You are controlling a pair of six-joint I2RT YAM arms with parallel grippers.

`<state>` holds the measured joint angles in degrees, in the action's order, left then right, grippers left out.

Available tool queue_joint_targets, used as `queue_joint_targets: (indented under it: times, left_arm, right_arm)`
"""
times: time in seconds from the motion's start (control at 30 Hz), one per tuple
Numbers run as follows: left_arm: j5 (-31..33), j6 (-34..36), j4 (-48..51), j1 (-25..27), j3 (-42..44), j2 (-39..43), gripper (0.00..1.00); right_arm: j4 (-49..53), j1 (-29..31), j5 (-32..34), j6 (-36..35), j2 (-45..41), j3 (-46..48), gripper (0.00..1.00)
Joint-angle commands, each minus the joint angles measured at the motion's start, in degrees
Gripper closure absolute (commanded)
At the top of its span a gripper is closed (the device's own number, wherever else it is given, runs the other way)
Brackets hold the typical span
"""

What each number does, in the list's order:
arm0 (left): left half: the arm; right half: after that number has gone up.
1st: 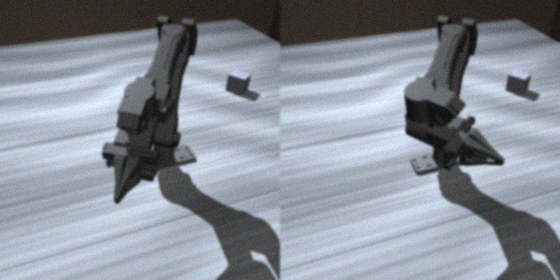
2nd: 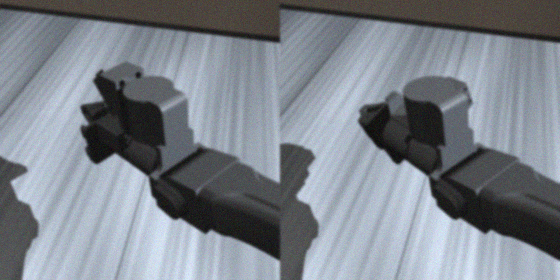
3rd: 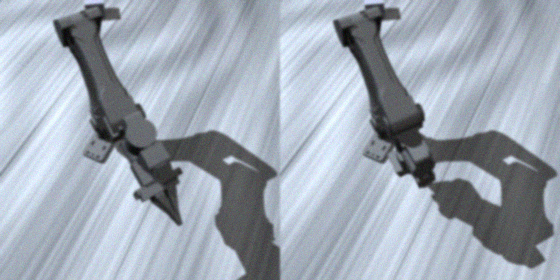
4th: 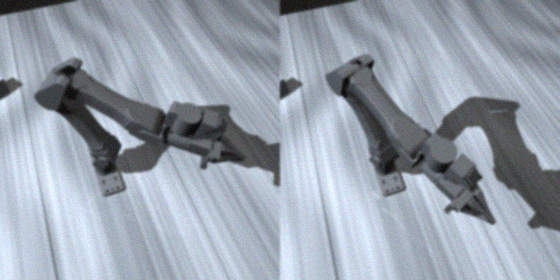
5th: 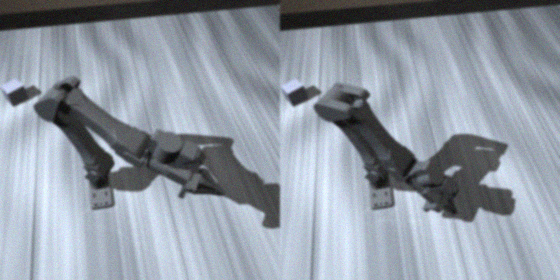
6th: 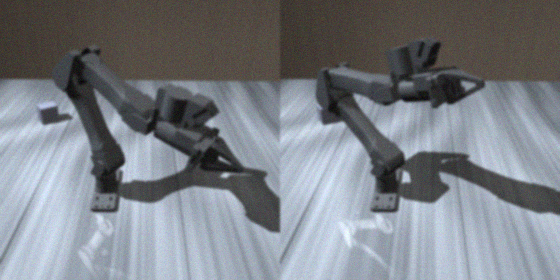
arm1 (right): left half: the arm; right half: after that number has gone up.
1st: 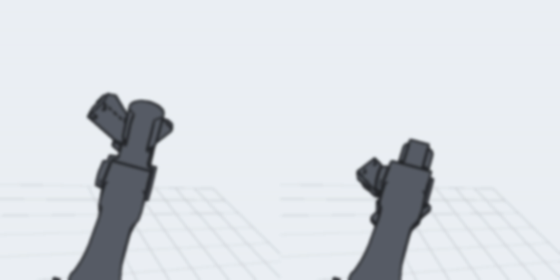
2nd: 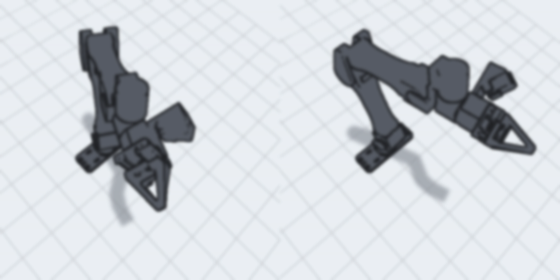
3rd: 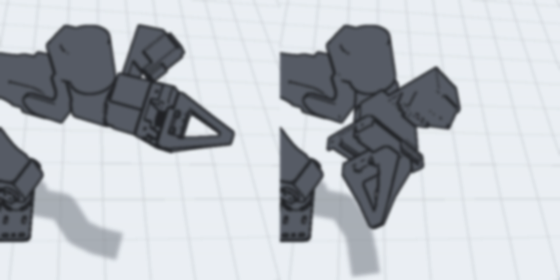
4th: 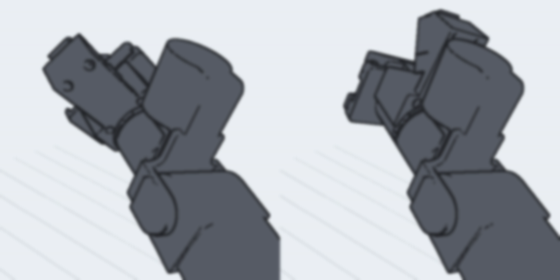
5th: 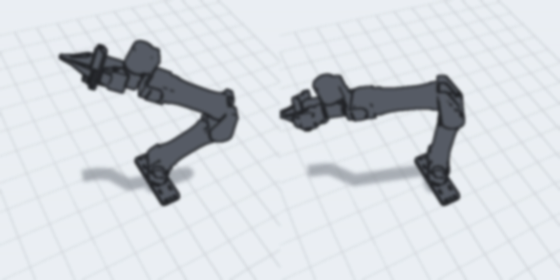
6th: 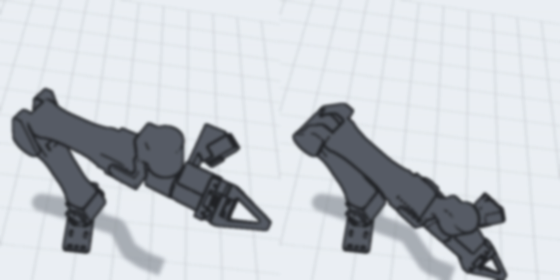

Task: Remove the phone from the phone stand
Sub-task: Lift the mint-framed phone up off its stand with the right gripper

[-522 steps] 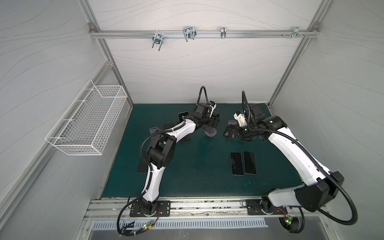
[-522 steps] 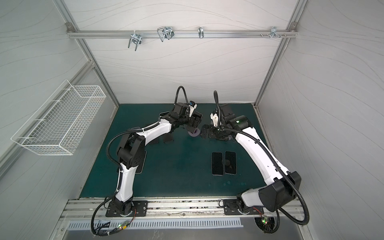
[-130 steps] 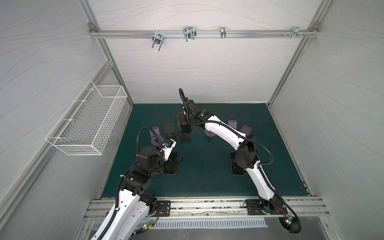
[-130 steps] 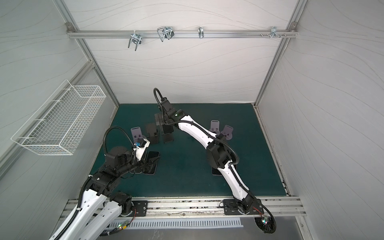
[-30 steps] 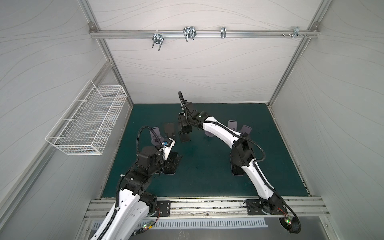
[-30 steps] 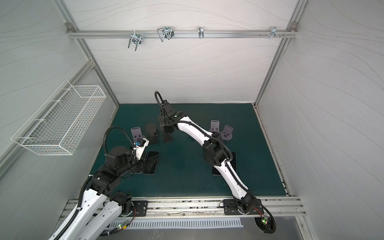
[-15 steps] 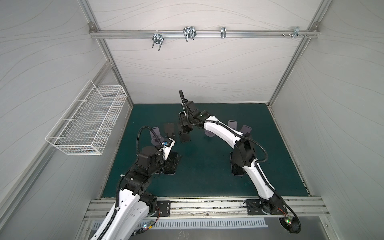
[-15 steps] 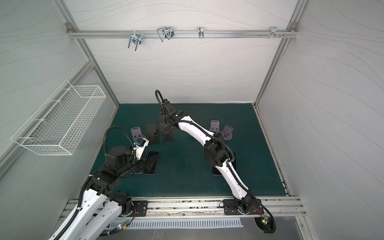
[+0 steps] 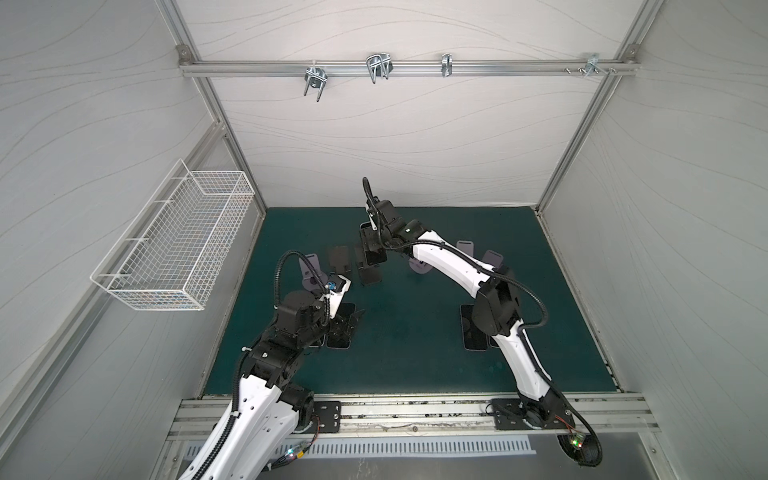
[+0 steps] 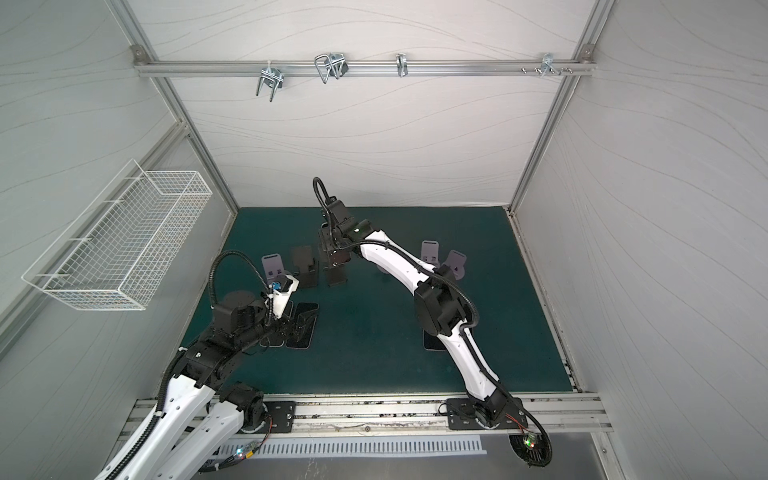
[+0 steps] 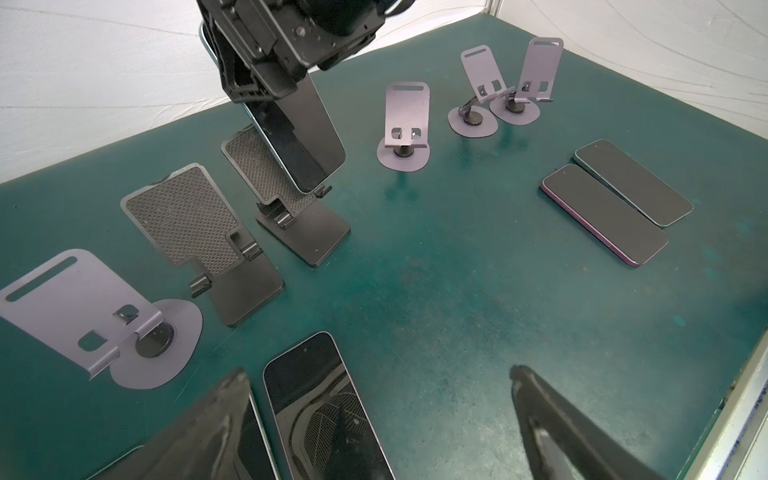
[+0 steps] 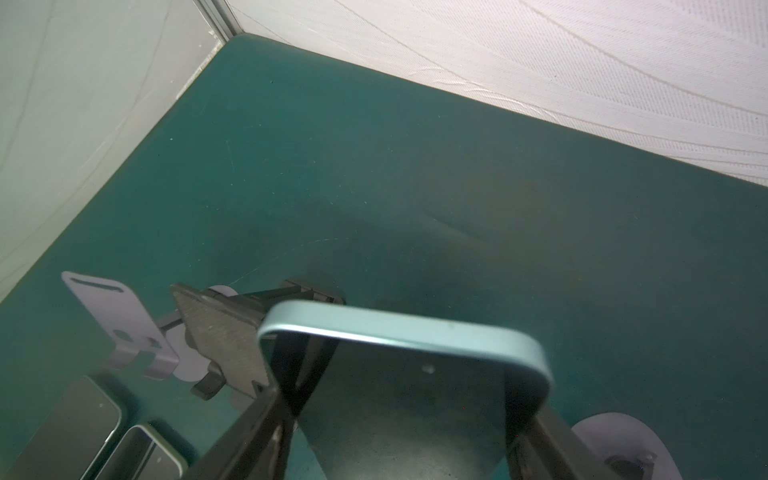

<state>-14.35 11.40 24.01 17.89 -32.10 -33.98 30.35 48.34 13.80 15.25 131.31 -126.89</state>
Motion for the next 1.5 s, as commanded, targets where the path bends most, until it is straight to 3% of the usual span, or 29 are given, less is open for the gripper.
queue_joint_targets:
  times: [0.0, 0.87, 0.97, 1.47]
  left_arm:
    - [-1.55, 1.56, -2.52, 0.15, -3.32, -0.44, 0.01]
    - [-1.41, -1.27, -10.35, 2.0, -6.11, -10.16, 0.01]
    - [-0.84, -1.66, -11.2, 3.47, -6.53, -11.76, 0.01]
    - [10.31, -6.99, -19.28, 16.43, -4.97, -17.34, 0.02]
  right_arm:
    - [-3.79, -0.29, -0.38, 1.13, -6.18, 1.52, 0.36]
    - [-5.26, -3.1, -2.65, 3.64, -28.27, 28.21, 0.47]
    - [-4.25, -3.38, -3.55, 3.9, -30.29, 30.38, 0.53]
    - [2.84, -5.02, -6.28, 7.37, -43.2, 42.62, 0.6]
